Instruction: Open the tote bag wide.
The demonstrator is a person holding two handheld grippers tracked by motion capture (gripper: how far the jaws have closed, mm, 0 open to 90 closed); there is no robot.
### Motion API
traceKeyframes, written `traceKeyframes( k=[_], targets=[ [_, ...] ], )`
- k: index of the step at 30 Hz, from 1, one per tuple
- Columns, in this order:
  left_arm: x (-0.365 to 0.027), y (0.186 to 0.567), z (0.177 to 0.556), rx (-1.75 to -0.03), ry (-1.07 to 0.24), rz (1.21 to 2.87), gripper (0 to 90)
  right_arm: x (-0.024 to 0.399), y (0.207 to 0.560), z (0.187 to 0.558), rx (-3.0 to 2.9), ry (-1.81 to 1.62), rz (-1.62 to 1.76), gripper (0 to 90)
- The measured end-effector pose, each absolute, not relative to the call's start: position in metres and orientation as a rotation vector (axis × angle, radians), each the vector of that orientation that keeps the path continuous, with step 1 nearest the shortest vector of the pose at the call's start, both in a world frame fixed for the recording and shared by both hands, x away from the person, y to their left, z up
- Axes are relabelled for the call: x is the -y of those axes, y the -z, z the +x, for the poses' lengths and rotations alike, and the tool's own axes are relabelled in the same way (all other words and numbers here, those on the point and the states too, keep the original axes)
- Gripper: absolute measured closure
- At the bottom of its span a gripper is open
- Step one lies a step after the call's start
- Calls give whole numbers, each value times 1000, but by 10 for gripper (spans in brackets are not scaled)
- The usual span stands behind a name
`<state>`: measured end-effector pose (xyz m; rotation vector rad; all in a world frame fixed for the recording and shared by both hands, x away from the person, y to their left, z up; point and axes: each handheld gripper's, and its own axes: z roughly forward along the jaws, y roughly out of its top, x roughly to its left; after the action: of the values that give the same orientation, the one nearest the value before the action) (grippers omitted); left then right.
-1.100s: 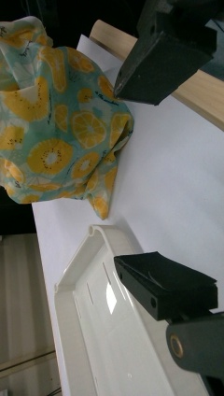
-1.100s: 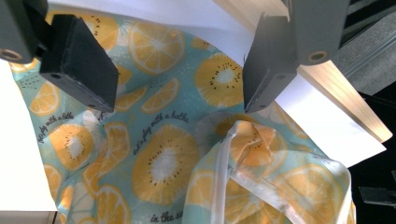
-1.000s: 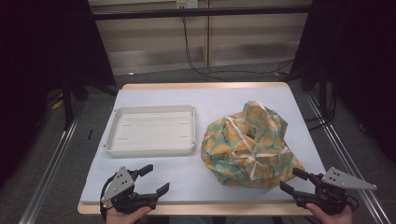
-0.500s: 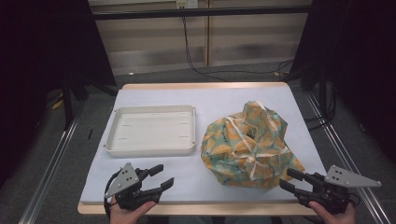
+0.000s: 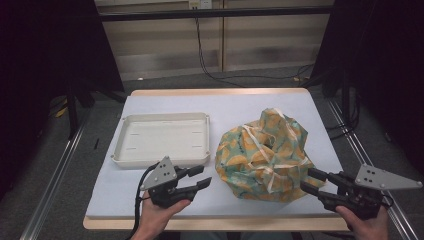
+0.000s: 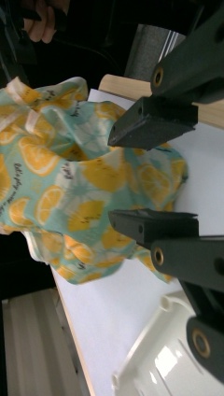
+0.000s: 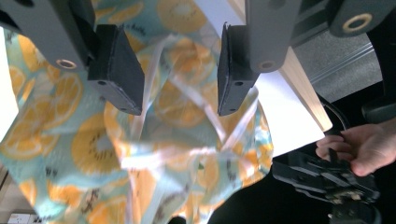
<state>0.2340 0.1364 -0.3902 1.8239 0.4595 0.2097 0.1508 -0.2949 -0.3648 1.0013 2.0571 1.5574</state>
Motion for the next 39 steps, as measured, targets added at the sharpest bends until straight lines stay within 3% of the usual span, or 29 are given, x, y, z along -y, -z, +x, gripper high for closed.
traceKeyframes(
  k=[4, 12, 19, 24, 25, 27, 29, 31, 35, 39],
  targets=[
    [-124, 384, 247, -453, -204, 1823, 591, 293, 355, 161, -2055, -1556, 981, 503],
    [-103, 371, 260, -412, -193, 1799, 524, 290, 338, 179, -2026, -1558, 955, 428],
    [-86, 369, 269, -391, -178, 1809, 536, 293, 332, 189, -1998, -1585, 971, 421],
    [-74, 373, 272, -370, -164, 1841, 498, 287, 332, 197, -2014, -1587, 964, 408],
    [-72, 374, 272, -364, -170, 1861, 508, 284, 332, 199, -2023, -1580, 964, 406],
    [-68, 376, 272, -335, -162, 1887, 647, 277, 334, 203, -2048, -1574, 954, 413],
    [-68, 378, 271, -320, -154, 1901, 821, 273, 336, 206, -2056, -1568, 957, 483],
    [-71, 379, 271, -322, -154, 1902, 899, 272, 337, 209, -2053, -1573, 954, 598],
    [-87, 380, 269, -353, -149, 1875, 900, 277, 338, 211, -2026, -1584, 990, 811],
    [-103, 382, 262, -363, -160, 1872, 900, 289, 339, 208, -1971, -1561, 1033, 884]
  ],
)
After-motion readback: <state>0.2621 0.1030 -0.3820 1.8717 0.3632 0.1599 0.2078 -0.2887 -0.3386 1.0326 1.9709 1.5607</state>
